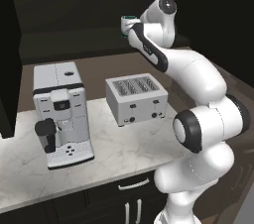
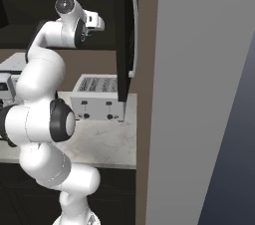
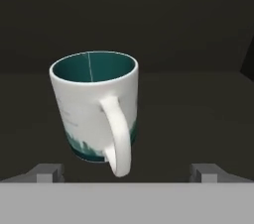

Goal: Open the cabinet directly in front. Then move the liquor and the mug to the dining counter with the jar on it.

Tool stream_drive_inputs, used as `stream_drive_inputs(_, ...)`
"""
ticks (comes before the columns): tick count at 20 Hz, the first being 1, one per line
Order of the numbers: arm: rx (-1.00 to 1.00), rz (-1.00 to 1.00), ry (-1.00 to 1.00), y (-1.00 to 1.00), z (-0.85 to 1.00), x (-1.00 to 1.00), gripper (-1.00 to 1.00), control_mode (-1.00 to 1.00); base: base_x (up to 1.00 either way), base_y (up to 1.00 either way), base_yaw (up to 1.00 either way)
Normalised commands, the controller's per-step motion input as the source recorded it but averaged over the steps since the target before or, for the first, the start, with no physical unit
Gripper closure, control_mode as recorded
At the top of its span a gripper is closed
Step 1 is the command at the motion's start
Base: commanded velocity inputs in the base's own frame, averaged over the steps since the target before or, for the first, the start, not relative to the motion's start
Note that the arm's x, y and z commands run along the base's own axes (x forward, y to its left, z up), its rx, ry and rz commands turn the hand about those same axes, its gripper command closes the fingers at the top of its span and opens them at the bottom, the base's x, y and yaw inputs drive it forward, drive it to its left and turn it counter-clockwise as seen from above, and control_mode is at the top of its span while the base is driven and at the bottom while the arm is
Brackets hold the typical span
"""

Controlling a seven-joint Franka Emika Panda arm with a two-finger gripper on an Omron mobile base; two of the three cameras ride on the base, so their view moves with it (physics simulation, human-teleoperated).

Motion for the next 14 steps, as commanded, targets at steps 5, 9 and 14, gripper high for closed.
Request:
stream_drive_inputs(5,0.0,0.0,-0.01,0.0,0.0,0.04,-1.0,-1.0,0.0,0.0,0.0)
stream_drive_inputs(9,0.0,0.0,0.0,0.01,0.0,0.2,-1.0,-1.0,0.0,0.0,0.0)
stream_drive_inputs(14,0.0,0.0,0.0,0.01,0.0,0.33,-1.0,-1.0,0.0,0.0,0.0)
